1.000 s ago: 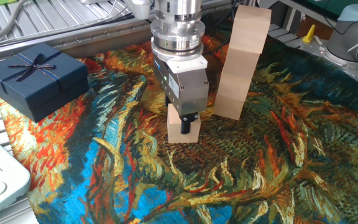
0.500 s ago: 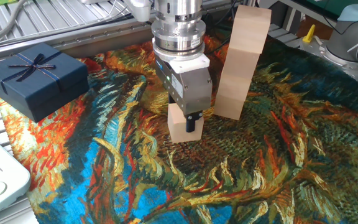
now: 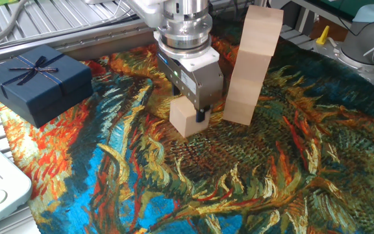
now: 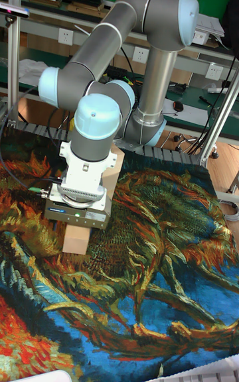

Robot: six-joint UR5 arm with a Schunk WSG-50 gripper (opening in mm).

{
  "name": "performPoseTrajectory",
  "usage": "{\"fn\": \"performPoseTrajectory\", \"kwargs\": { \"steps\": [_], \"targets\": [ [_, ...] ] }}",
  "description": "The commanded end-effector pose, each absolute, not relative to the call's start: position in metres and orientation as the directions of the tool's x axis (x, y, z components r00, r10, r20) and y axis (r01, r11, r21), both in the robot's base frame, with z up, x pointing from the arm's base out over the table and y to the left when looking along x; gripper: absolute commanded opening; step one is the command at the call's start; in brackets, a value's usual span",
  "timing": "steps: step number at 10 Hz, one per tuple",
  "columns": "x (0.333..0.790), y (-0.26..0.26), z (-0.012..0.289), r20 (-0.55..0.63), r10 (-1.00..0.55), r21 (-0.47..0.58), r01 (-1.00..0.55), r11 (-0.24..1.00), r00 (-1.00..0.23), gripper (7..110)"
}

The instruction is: Stack the blocks in a vertical line of five

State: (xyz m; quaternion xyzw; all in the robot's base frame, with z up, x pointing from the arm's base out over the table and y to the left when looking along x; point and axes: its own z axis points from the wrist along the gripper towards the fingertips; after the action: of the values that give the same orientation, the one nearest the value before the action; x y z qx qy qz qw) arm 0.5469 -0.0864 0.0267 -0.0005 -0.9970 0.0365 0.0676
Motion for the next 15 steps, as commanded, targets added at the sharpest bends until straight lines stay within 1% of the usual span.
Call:
{"fn": "performPoseTrajectory", "kwargs": {
  "steps": [1, 2, 4, 5, 8, 10, 12, 13, 15],
  "targets": [
    [0.546, -0.107, 0.034, 0.149, -0.058, -0.110, -0.075, 0.991, -0.987, 66],
    [0.550, -0.100, 0.032, 0.132, -0.045, -0.084, -0.056, 0.995, -0.990, 66],
    [0.554, -0.071, 0.030, 0.114, 0.004, 0.031, 0.008, 0.999, -0.993, 66],
    [0.555, -0.066, 0.031, 0.108, -0.002, 0.060, 0.005, 0.998, -0.994, 66],
    [0.553, -0.070, 0.030, 0.098, -0.014, 0.065, -0.008, 0.998, -0.995, 66],
    [0.549, -0.075, 0.027, 0.080, -0.066, 0.067, -0.061, 0.996, -0.995, 66],
    [0.568, -0.078, 0.029, -0.019, -0.109, 0.056, -0.110, 0.992, -0.994, 66],
    [0.573, -0.070, 0.038, -0.072, -0.114, 0.088, -0.120, 0.989, -0.991, 66],
    [0.562, -0.068, 0.049, -0.087, -0.106, 0.103, -0.114, 0.988, -0.991, 66]
  ]
}}
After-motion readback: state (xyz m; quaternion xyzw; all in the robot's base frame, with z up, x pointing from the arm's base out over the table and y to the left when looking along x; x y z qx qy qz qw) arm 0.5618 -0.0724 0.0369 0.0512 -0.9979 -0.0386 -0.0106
